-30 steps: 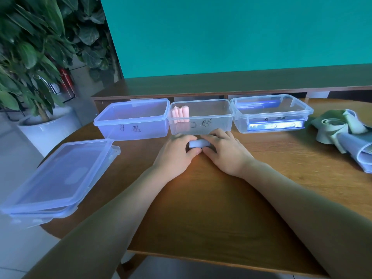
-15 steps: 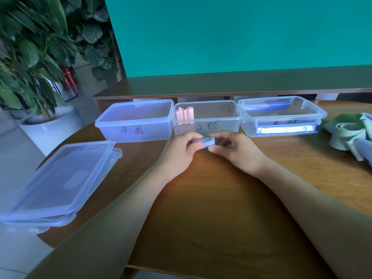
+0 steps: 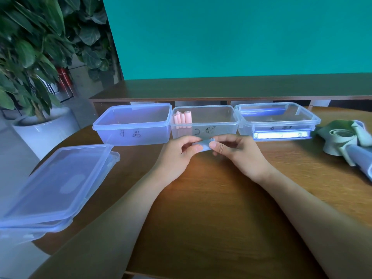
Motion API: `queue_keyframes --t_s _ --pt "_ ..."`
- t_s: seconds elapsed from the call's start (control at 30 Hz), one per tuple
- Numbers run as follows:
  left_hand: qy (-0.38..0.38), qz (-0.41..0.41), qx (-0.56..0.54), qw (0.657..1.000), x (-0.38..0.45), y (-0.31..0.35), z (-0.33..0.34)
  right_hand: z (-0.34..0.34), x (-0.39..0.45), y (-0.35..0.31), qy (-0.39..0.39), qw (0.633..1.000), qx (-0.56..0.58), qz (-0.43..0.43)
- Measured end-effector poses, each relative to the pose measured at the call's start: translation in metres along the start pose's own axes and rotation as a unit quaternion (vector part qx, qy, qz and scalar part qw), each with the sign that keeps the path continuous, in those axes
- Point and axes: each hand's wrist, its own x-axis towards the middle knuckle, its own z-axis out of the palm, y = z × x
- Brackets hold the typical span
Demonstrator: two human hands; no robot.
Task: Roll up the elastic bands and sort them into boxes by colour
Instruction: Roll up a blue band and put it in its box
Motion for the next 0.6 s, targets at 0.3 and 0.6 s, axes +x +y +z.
queue_keyframes --t_s 0.3,0.6 --pt "0.111 0.026 -0.084 0.99 0.003 0.006 0.007 -0.005 0.018 -0.03 0.039 0.998 0.032 -0.036" --pt "0.2 0.051 -0.059 0.977 0.028 -0.007 0.009 -0.029 0.092 -0.061 0.054 0.991 -0.105 -0.068"
